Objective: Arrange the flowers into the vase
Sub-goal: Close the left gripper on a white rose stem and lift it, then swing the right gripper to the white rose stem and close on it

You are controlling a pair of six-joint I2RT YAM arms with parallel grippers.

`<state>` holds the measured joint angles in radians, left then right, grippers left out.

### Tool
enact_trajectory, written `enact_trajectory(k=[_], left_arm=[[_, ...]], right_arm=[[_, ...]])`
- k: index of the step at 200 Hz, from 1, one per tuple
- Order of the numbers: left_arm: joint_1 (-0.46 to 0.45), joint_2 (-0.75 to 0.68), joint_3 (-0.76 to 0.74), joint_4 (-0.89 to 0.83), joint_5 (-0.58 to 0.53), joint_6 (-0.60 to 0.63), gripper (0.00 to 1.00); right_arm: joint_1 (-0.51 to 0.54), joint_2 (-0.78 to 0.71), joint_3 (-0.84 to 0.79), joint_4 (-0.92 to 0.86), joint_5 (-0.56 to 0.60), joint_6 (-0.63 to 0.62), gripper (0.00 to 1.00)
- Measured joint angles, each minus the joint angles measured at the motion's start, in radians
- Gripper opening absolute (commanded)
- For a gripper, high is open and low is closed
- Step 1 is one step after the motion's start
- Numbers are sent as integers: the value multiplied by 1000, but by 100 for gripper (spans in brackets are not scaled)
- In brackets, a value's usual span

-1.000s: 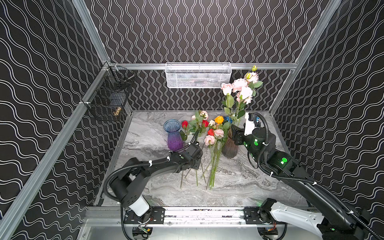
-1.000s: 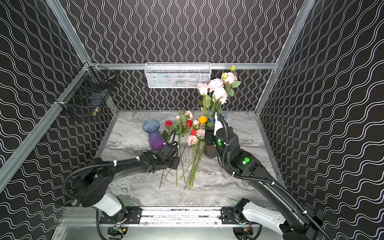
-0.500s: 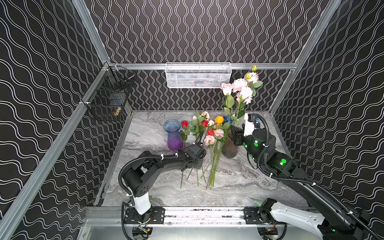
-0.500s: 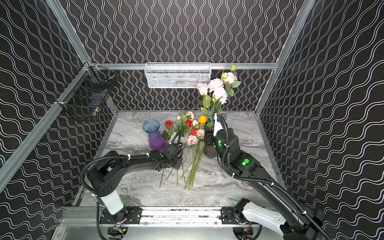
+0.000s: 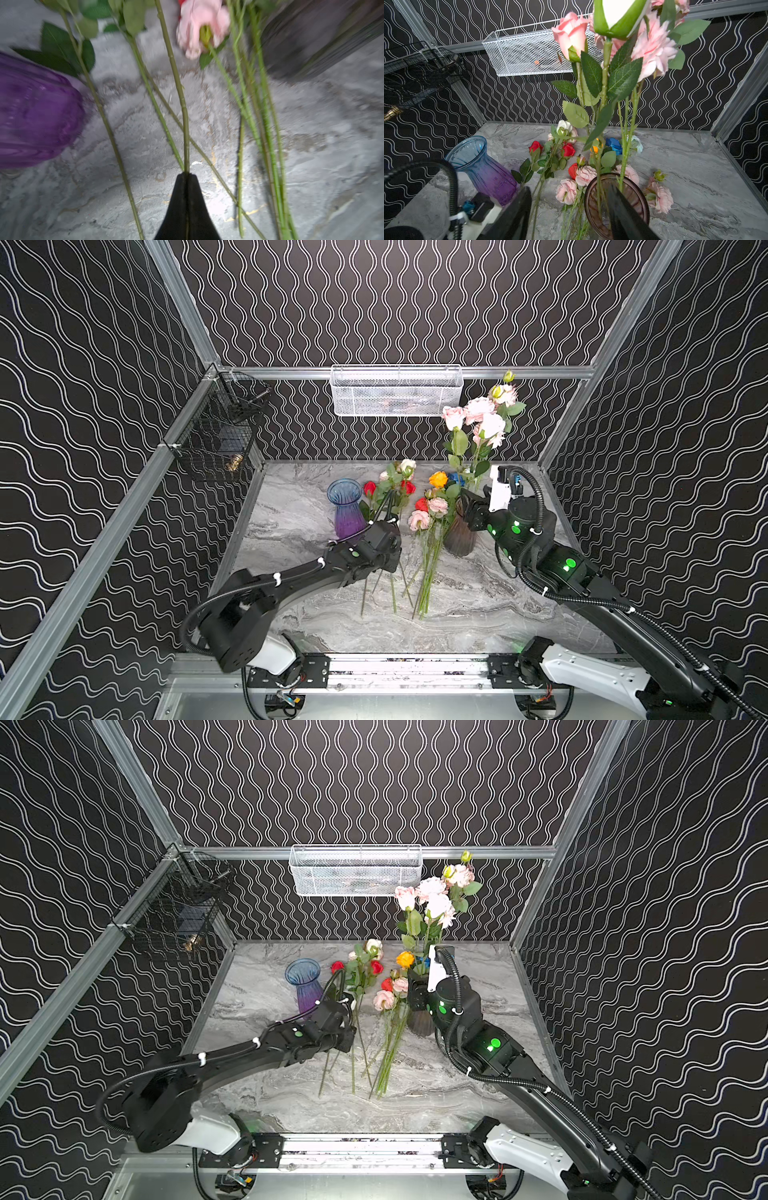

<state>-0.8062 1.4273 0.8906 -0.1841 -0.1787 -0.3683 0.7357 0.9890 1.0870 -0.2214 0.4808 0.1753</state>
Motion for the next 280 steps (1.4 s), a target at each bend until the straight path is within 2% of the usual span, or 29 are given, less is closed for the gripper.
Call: enact_trajectory(k=[19, 48, 63, 88, 114, 164, 215, 259, 280], left_arm=[[0, -65, -30, 18, 1, -22, 0], [0, -213, -154, 109, 5, -51, 0], [0, -304, -252, 217, 9, -71, 0], [-1, -409, -458, 507, 43, -78, 0], [-2, -414, -588, 803, 60, -77, 0], [-2, -306, -637, 1247, 108, -66, 0], [-6, -278, -657, 1413, 143, -62, 0], [-6, -304, -657, 1419, 164, -50, 0], [-6, -310, -657, 1415, 167, -48, 0]], right_arm=[[0, 0, 0, 12, -14, 0, 60], [0, 0, -2, 39, -58, 10, 62], [0, 0, -2, 51, -98, 19, 64], [0, 14, -3, 101, -195, 32, 71], [0, 85, 26, 139, -342, 55, 74], [0, 278, 156, 178, -543, 98, 73], [0, 414, 236, 183, -658, 145, 60], [0, 493, 282, 189, -733, 176, 40], [0, 507, 291, 189, -755, 183, 25]])
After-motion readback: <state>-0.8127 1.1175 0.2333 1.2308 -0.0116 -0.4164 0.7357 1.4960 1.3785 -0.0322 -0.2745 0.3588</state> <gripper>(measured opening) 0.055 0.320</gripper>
